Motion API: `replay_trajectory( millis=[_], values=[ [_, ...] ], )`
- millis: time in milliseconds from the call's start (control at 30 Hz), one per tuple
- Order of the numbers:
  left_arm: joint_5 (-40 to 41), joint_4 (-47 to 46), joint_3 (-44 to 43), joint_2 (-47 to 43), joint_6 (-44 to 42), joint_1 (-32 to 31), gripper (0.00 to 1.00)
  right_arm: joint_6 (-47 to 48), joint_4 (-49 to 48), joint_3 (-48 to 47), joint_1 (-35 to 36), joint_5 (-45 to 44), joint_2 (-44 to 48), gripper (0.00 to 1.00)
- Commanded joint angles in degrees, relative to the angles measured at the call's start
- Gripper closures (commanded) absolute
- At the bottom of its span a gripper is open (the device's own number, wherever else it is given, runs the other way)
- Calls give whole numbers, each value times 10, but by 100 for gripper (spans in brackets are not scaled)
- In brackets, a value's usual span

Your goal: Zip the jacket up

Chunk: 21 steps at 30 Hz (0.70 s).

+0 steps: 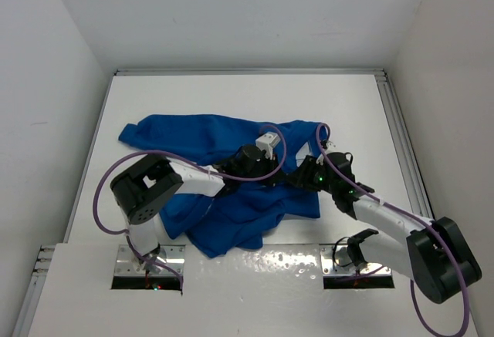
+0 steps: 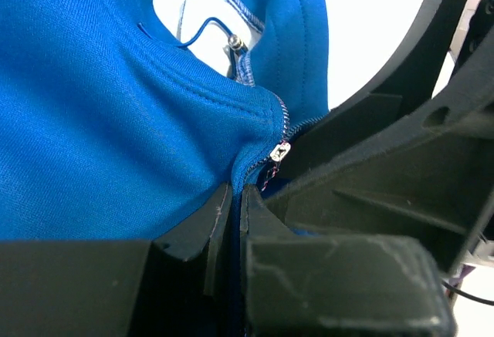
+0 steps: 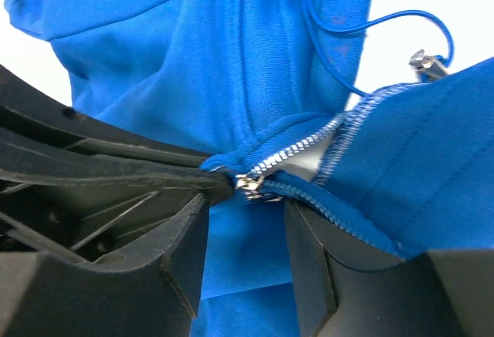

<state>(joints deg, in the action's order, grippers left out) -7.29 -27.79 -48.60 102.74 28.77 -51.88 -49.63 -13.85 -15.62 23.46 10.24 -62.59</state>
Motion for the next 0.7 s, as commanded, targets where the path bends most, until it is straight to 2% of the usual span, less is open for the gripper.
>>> replay_trajectory(
  millis=[0, 67, 233, 300, 333, 467, 667],
  values=[
    [-52, -32, 8, -30, 17, 10, 100, 30, 22, -23, 2, -29, 3, 57],
    [-73, -50, 13, -32, 30, 18, 100, 33, 25, -28, 2, -17, -4, 60],
    [-79, -58, 25, -44, 37, 30, 100, 37, 42, -28, 3, -33, -3, 75],
    [-95, -68, 27, -44, 42, 32, 100, 40, 41, -26, 3, -33, 1, 73],
    [-99, -74, 26, -40, 47, 33, 100, 43, 41, -32, 3, -29, -2, 68],
    [-140, -92, 22, -24, 60, 33, 100, 49, 48, -54, 4, -13, -24, 61],
    [-139, -83, 16, -15, 56, 34, 100, 52, 33, -57, 5, -13, -12, 60]
  ],
)
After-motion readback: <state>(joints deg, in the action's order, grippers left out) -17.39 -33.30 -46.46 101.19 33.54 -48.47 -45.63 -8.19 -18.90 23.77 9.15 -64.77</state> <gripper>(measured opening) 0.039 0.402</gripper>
